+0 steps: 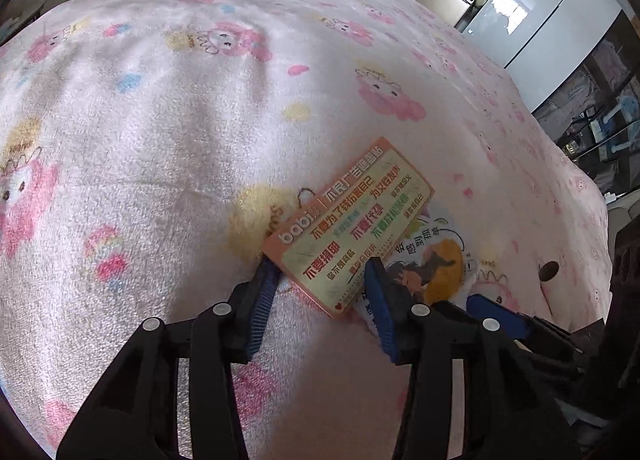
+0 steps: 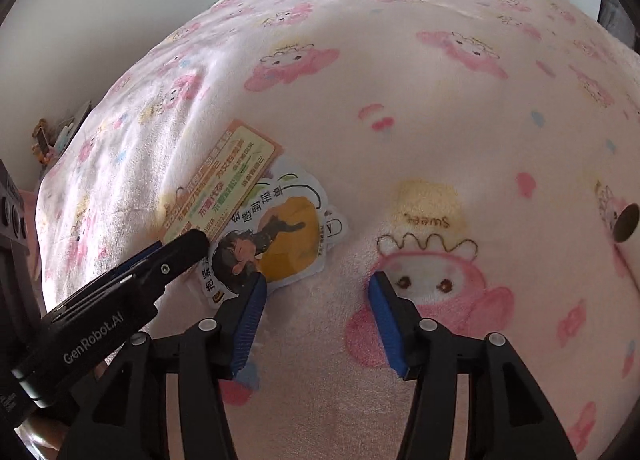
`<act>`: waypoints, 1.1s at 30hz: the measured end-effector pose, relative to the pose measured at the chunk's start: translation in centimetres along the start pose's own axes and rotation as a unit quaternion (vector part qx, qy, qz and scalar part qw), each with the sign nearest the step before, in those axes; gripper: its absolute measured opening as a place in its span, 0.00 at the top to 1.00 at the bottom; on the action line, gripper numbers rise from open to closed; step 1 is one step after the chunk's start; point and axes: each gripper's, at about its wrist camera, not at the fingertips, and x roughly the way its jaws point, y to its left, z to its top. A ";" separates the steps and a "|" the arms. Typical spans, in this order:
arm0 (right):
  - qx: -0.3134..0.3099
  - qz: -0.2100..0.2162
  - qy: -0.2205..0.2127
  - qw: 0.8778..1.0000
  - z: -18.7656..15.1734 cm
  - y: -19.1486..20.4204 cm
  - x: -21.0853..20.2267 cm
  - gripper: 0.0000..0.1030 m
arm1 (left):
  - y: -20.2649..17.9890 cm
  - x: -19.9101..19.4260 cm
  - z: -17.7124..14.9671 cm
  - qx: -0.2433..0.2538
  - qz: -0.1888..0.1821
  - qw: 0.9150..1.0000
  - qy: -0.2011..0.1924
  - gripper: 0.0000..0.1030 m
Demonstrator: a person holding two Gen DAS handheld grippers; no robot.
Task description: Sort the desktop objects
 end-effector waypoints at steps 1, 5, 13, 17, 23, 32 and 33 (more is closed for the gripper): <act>0.005 0.009 -0.004 1.000 0.0 -0.1 -0.1 0.52 | -0.2 -0.1 -0.1 0.004 0.000 1.000 -0.002 0.66; -0.001 0.027 -0.019 0.999 -0.2 0.4 -1.0 0.67 | -0.8 -1.1 -0.7 0.007 -0.011 1.000 -0.006 0.82; -0.007 0.029 -0.050 0.998 -2.3 0.1 -4.8 0.77 | -2.1 -3.3 -3.8 0.014 -0.048 0.999 0.007 0.84; 0.011 0.028 -0.049 0.998 -5.0 -1.1 -7.5 0.77 | -3.8 -4.6 -7.0 0.033 -0.075 0.996 0.032 0.84; 0.042 0.019 -0.016 0.999 -8.2 -3.5 -7.5 0.76 | -3.9 -2.9 -8.0 0.016 -0.075 0.996 0.050 0.61; 0.025 0.013 -0.029 0.999 -5.7 -3.5 -3.9 0.71 | -5.4 -2.0 -6.7 0.024 -0.061 0.997 0.042 0.83; 0.015 0.025 -0.031 0.999 -5.6 -3.0 -4.2 0.80 | -5.5 -2.5 -6.8 0.024 -0.065 0.997 0.039 0.84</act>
